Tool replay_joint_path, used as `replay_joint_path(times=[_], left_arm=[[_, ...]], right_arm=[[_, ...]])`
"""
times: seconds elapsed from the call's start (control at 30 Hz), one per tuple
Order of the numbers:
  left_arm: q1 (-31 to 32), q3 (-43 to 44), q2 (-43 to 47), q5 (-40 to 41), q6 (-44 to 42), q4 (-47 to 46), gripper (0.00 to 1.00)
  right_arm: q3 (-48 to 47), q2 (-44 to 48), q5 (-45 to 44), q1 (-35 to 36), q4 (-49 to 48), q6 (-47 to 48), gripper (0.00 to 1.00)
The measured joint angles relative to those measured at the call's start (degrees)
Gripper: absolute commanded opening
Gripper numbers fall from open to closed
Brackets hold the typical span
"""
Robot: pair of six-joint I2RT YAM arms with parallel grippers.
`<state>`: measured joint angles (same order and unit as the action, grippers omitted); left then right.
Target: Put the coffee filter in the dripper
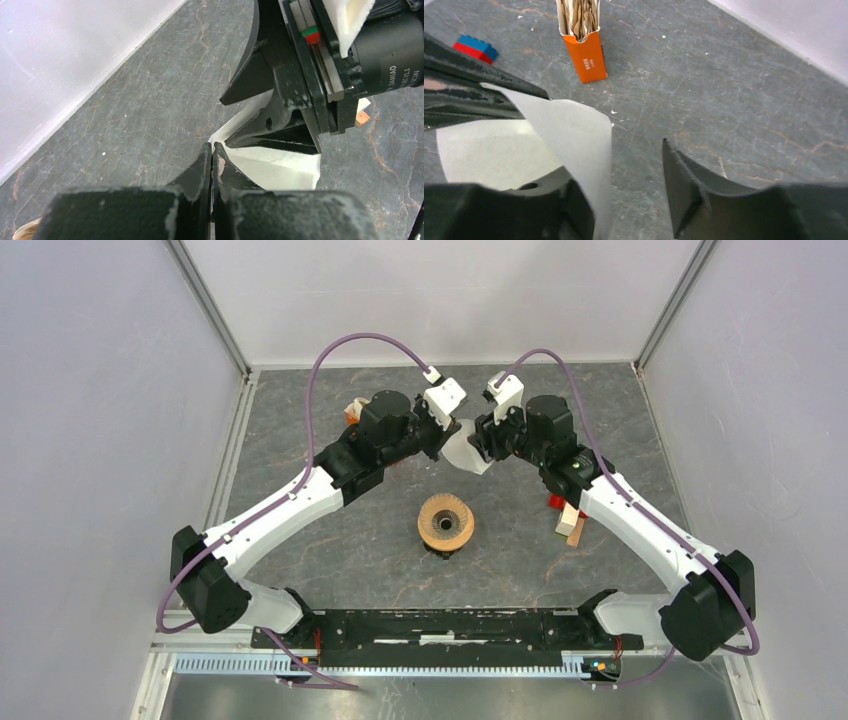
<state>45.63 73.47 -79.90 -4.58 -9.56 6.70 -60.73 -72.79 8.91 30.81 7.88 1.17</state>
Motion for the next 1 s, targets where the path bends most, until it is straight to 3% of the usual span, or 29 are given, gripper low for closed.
replay_joint_path(times=[0.17,0.6,0.87,1.0], left_arm=[[0.0,-0.04,0.02,0.66,-0.07,-0.07,0.04],[0.11,-1.4,0.02,-3.56,0.07,-0.85,0.02],[0.09,-1.84,0.07,-3.26,0.02,-1.01,0.02],[0.11,-1.97,0.15,-2.67,0.0,-1.03,0.02]], right_arm=[[0.0,0.72,0.87,0.0,-0.07,0.48,0.64],[0.0,1.38,3.48,0.0,-0.48,0.68,0.44],[0.0,1.38,2.05,0.02,-0.44,0.79,0.46],[0.15,1.38,3.39,0.04,-0.66,0.81,0.4]])
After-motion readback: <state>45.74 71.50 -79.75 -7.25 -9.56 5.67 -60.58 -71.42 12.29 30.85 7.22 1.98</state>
